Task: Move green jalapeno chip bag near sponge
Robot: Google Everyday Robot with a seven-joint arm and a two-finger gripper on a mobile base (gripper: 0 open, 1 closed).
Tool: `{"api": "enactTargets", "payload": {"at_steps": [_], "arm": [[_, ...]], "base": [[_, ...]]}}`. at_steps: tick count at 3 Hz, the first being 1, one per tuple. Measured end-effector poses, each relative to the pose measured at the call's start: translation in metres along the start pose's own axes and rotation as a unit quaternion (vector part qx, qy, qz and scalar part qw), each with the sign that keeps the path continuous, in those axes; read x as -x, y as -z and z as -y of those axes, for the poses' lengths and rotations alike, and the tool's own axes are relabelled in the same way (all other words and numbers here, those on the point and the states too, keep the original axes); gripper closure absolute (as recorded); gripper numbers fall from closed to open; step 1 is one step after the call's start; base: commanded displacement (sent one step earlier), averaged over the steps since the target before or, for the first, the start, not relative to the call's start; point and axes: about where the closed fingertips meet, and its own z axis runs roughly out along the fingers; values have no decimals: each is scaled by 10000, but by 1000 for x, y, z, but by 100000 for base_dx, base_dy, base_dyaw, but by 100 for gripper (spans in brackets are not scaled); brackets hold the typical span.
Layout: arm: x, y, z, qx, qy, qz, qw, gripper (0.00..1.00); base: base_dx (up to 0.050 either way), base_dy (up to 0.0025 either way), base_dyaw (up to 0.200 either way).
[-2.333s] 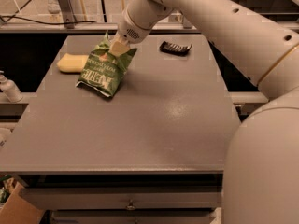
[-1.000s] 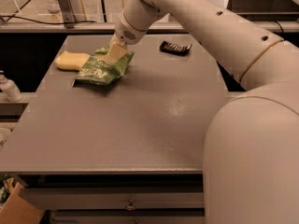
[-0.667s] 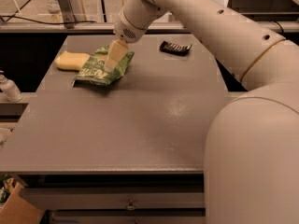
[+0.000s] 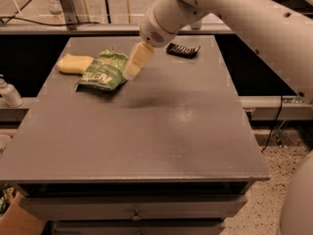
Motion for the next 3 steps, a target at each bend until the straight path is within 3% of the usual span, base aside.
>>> {"api": "enactTargets", "payload": {"at_steps": [1, 2, 3], "arm": [[-30, 46, -17, -285, -262, 237, 9990, 0], [-59, 91, -25, -699, -600, 598, 9939, 0], [-84, 114, -22, -905, -836, 600, 9906, 0]], "base": [[0, 0, 0], [0, 0, 0], [0, 0, 0]]}}
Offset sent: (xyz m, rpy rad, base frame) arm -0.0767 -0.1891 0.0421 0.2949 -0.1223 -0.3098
